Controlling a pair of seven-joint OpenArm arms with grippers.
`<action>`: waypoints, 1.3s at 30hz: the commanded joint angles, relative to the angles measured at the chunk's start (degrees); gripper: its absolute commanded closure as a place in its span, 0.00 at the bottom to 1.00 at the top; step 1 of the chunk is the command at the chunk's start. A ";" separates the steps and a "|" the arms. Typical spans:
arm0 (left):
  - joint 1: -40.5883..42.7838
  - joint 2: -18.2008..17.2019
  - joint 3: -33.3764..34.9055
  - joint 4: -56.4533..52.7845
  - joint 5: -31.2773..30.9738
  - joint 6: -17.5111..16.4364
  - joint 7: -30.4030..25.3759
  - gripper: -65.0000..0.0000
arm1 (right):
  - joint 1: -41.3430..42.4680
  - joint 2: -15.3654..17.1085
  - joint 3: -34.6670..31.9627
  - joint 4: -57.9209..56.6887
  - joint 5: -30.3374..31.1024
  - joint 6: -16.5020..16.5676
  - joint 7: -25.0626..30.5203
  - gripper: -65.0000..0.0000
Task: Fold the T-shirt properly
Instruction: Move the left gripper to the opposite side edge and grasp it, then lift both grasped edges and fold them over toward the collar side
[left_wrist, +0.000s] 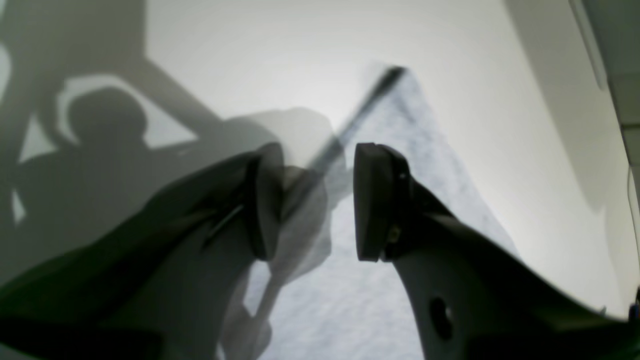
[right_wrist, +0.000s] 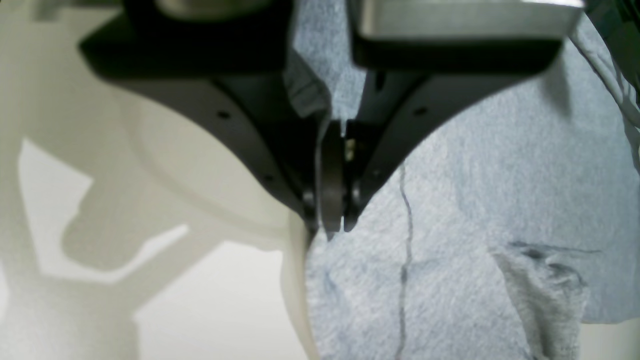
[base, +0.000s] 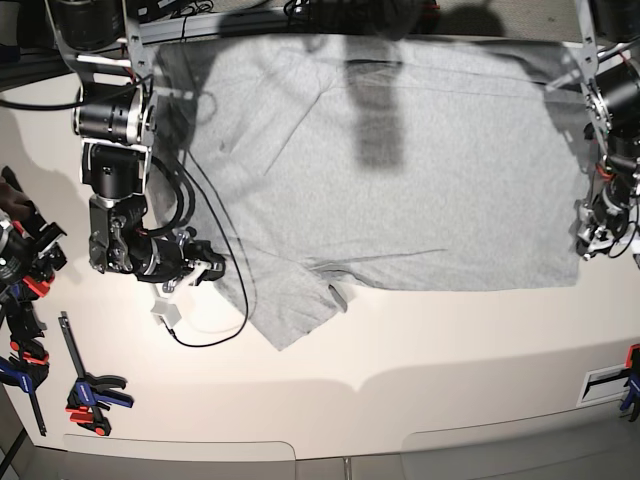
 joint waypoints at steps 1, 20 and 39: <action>-1.22 -0.37 -0.04 0.66 0.59 -0.20 -0.66 0.67 | 1.05 0.52 -0.11 0.26 -1.79 -0.90 -1.07 1.00; -1.36 1.60 -0.04 0.81 4.22 -0.42 -2.95 0.76 | 1.05 0.52 -0.11 0.26 -1.81 -0.87 -1.05 1.00; -1.20 -1.29 -0.04 2.99 -1.57 -11.15 5.16 1.00 | 1.03 1.60 -0.11 2.75 3.61 2.46 -2.10 1.00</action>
